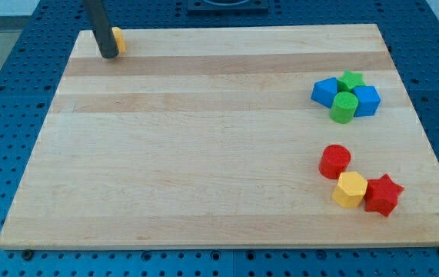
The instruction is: Move your arm to the right of the green star
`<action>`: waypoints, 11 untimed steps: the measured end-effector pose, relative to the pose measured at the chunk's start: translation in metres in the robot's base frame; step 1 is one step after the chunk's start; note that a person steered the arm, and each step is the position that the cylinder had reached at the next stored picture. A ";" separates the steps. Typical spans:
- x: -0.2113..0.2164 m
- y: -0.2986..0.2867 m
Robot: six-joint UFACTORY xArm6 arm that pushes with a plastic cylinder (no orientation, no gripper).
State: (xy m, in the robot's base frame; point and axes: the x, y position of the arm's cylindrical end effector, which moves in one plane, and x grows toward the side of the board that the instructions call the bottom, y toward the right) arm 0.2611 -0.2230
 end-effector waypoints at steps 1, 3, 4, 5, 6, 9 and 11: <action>0.000 0.000; 0.014 0.015; 0.021 0.056; 0.021 0.105; 0.021 0.162; 0.026 0.345; 0.031 0.451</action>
State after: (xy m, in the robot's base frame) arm 0.2922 0.2280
